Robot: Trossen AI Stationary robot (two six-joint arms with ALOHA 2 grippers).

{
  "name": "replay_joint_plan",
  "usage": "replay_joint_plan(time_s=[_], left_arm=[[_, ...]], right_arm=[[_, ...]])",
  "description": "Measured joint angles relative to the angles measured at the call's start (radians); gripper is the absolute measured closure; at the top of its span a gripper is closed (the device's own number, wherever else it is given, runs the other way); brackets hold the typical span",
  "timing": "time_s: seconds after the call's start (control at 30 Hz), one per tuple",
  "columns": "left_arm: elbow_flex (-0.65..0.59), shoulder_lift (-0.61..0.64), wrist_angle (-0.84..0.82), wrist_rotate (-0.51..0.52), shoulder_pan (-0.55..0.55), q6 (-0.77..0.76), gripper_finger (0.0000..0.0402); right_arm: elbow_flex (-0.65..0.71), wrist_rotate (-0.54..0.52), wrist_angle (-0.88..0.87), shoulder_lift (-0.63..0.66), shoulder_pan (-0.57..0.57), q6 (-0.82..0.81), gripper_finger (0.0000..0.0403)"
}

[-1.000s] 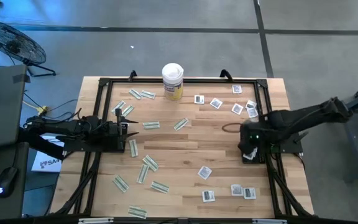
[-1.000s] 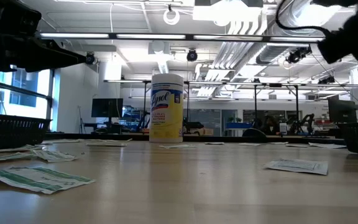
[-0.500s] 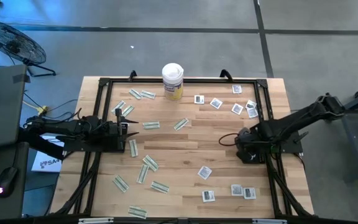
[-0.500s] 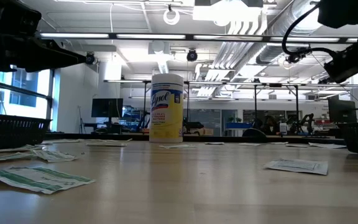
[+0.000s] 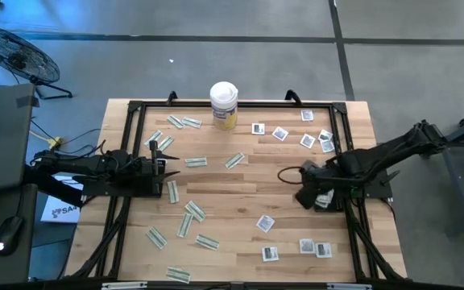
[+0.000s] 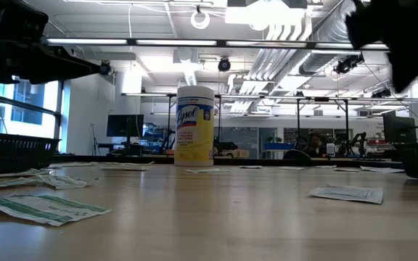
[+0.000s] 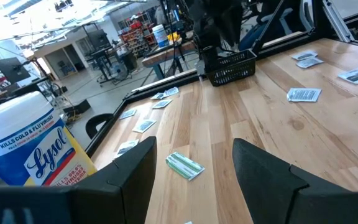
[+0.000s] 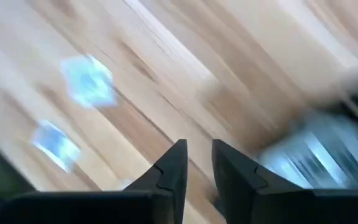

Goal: Pick & Place First Aid Supplies
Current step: Put the towelette pack into the right black basket

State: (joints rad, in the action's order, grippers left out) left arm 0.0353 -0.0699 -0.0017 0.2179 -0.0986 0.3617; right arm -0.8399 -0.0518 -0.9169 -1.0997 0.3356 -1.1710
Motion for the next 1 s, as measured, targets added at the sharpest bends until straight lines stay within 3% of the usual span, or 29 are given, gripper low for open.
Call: replay_joint_plan(time_s=[0.1, 0.33, 0.5, 0.7, 1.0], left_arm=[[0.0, 0.0, 0.0, 0.0, 0.0, 0.0, 0.0195], [0.0, 0.0, 0.0, 0.0, 0.0, 0.0, 0.0195], [0.0, 0.0, 0.0, 0.0, 0.0, 0.0, 0.0195], [0.0, 0.0, 0.0, 0.0, 0.0, 0.0, 0.0195], [0.0, 0.0, 0.0, 0.0, 0.0, 0.0, 0.0195]], right_arm=[[0.037, -0.088, 0.191, -0.016, 0.02, 0.001, 0.0334], [0.104, -0.117, 0.516, -0.184, 0.058, -0.008, 0.0318], [0.105, -0.018, 0.646, -0.352, 0.06, -0.018, 0.0299], [0.102, 0.088, 0.726, -0.484, 0.06, -0.037, 0.0281], [0.092, 0.127, 0.757, -0.54, 0.068, -0.06, 0.0279]])
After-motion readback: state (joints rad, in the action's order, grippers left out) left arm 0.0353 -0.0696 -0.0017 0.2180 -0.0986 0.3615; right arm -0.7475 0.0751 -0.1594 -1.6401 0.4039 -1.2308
